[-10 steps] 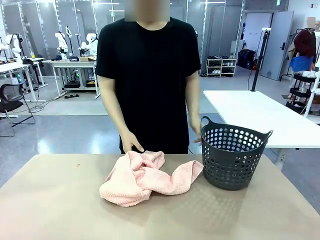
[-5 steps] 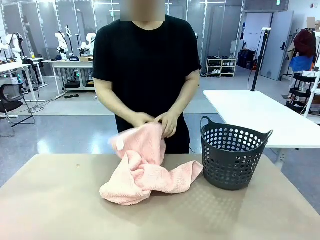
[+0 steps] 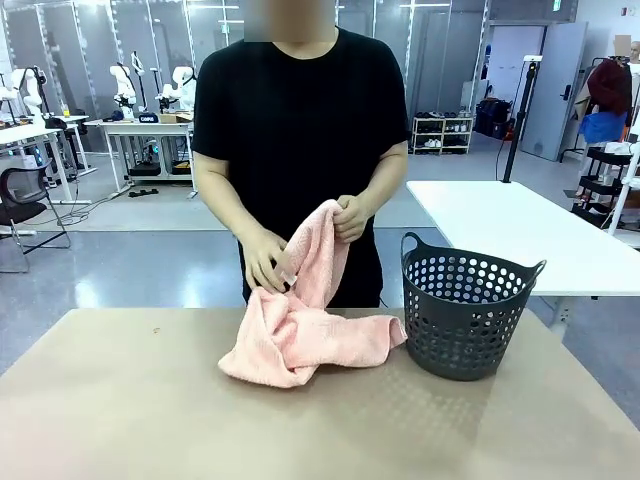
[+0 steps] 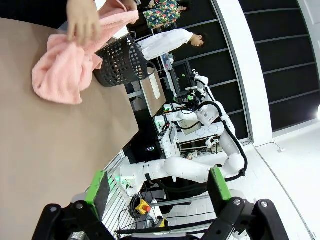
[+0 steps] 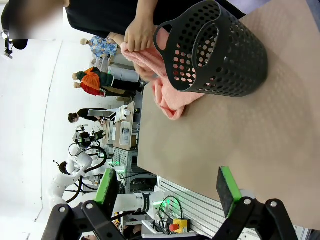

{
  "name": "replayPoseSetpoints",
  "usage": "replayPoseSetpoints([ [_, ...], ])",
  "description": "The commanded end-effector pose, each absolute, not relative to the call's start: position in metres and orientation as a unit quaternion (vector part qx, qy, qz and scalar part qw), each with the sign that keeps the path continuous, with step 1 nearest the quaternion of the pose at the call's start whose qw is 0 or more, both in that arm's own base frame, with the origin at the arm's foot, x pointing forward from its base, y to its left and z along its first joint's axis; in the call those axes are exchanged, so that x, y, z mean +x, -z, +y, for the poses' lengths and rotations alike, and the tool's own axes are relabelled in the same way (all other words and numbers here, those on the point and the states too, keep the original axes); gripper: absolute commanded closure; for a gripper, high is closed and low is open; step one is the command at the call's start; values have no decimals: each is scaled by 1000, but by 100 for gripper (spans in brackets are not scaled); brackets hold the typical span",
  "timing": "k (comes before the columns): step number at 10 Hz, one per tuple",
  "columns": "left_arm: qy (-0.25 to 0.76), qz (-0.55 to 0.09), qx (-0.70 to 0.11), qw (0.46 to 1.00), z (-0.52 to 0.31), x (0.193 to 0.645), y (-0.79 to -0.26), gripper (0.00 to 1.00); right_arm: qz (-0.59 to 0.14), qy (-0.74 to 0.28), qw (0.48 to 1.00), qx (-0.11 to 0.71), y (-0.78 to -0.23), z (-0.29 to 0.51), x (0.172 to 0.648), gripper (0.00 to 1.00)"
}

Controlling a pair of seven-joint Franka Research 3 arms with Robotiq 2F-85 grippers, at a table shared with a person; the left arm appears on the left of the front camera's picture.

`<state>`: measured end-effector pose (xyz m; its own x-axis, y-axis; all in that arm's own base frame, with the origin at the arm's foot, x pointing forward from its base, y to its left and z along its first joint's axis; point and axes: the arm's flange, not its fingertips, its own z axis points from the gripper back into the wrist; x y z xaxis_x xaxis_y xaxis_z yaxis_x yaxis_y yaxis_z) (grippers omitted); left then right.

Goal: Fold the towel.
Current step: Grab the top end of the 100 cm Hotel Towel extended by the human.

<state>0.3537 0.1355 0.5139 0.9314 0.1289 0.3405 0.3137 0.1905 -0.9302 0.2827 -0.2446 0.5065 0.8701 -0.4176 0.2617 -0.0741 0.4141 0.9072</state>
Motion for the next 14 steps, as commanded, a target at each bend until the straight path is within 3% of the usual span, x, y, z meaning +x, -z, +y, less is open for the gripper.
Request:
replayPoseSetpoints([
  [1,70,-176,-636,748,136,352,-516,0,-234,106,809,528,-509,-244,282,0],
  [14,70,-176,-636,748,136,352,-516,0,-234,106,809,528,-509,-244,282,0],
])
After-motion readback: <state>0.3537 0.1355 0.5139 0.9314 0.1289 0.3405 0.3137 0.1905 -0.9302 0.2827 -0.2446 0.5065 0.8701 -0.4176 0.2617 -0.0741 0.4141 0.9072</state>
